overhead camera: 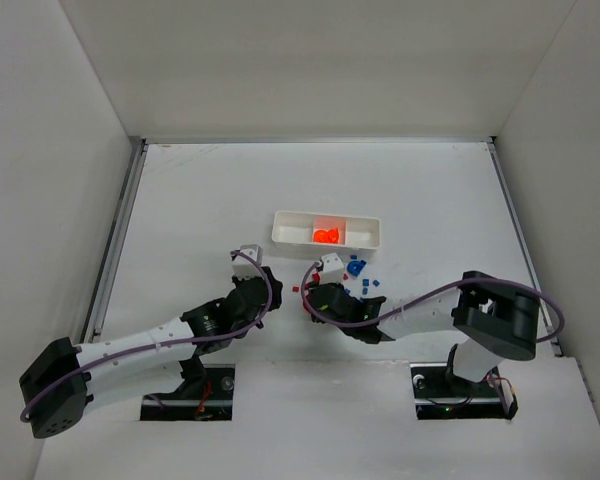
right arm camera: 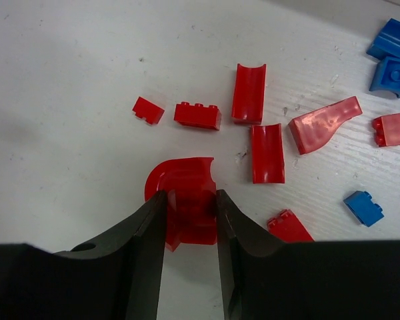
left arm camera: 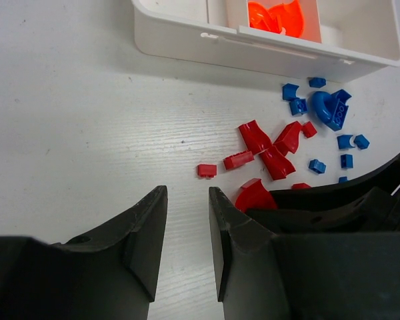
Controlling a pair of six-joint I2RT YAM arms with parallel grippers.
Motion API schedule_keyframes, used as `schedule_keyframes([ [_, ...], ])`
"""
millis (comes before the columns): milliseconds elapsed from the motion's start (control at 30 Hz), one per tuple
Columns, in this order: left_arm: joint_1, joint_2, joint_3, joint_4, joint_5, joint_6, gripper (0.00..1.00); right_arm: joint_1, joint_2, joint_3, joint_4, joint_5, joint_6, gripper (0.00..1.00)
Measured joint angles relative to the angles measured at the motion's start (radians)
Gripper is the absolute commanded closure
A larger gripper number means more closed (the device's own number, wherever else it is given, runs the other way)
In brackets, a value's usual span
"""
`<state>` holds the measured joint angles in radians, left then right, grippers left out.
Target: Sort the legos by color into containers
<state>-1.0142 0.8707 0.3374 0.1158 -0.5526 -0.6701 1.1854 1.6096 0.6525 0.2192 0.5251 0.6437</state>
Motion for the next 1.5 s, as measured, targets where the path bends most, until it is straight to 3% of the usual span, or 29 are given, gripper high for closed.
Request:
schedule_keyframes([
  [167,0.000,-0.004,0.000,0.000,0.000,0.000,0.71,0.000,-0.035,-0.011,-0.009,0.002,0.003,0.79],
  [367,-0.018,-0.006,0.000,0.000,0.000,0.000,0.71,-0.024,-0.235,-0.039,-0.024,0.004,-0.003,0.79],
  [467,-0.037,0.001,0.003,0.005,0.000,0.000,0.71,-0.092,-0.323,-0.040,-0.030,-0.003,-0.023,0.79],
  [633,-0.100,0.084,0.032,0.047,0.000,0.000,0.70,-0.305,-0.399,-0.040,-0.038,-0.043,-0.068,0.78],
  [800,-0.167,0.220,0.083,0.119,0.002,0.002,0.70,-0.518,-0.371,-0.027,-0.046,-0.095,-0.111,0.78],
  [900,-0.201,0.313,0.132,0.162,0.002,0.014,0.69,-0.579,-0.314,0.009,-0.055,-0.119,-0.138,0.78],
  [1133,-0.251,0.496,0.259,0.259,0.003,0.070,0.68,-0.604,-0.188,0.095,-0.054,-0.142,-0.196,0.75],
  [1333,-0.275,0.627,0.320,0.312,0.002,0.109,0.66,-0.603,-0.131,0.112,-0.053,-0.144,-0.210,0.53],
  [1500,-0.302,0.708,0.341,0.351,0.003,0.132,0.64,-0.603,-0.135,0.112,-0.053,-0.143,-0.216,0.51],
])
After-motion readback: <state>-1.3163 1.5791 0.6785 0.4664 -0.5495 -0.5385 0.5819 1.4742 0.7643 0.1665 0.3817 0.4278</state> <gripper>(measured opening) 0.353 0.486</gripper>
